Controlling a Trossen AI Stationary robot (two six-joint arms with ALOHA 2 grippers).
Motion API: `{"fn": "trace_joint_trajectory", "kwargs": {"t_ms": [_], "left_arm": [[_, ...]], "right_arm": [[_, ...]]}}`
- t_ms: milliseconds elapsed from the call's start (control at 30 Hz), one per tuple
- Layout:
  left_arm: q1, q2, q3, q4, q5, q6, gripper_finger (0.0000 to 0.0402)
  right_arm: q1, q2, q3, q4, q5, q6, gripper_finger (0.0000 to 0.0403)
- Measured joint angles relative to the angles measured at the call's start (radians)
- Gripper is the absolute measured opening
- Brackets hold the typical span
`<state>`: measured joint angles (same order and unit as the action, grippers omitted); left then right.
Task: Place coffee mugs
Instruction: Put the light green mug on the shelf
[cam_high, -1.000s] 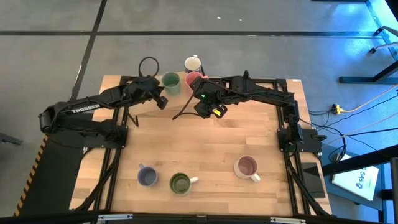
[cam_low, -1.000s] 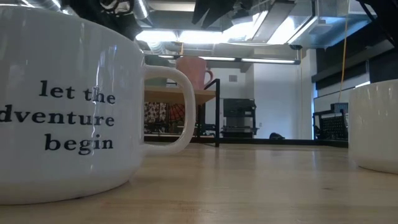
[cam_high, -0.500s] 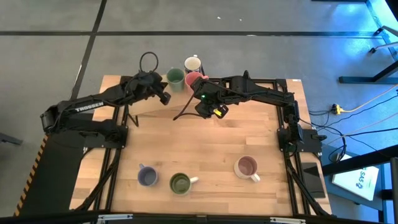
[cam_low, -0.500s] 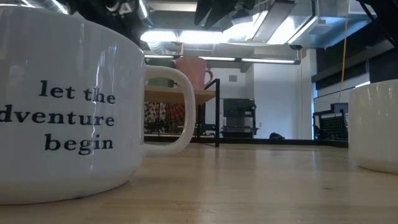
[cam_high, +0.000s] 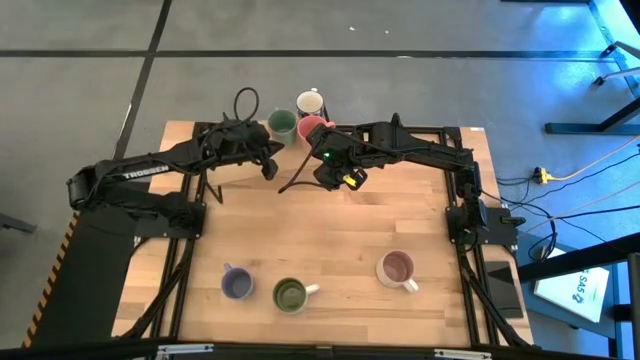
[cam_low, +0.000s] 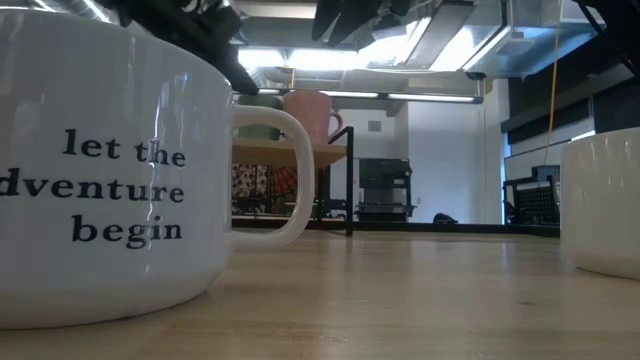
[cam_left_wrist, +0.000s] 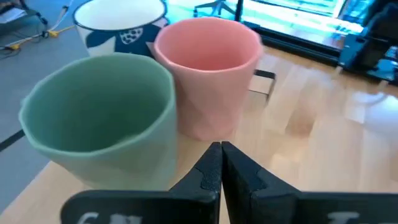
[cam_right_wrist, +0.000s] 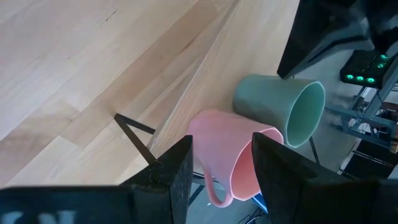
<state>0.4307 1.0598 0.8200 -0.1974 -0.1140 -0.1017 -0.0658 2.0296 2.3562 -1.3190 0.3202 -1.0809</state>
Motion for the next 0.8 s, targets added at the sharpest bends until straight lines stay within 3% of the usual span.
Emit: {"fn": "trace_joint_trajectory", "kwargs": {"t_ms": [233,600,800], "left_arm": [[0.019,0.062,0.000,0.033,-0.102,0.000,0.0000],[0.066,0.113,0.000,0.032,-0.122,0.008,0.0000],[0.067,0.093,0.000,0.038,-0.188,0.043,0.0000]], "right_arm": [[0.000,0.000,0.000,0.000,0.000,0.000,0.0149],[0.000,0.000,0.000,0.000,0.000,0.000,0.0149],[0.000,0.000,0.000,0.000,0.000,0.000,0.0149]]}}
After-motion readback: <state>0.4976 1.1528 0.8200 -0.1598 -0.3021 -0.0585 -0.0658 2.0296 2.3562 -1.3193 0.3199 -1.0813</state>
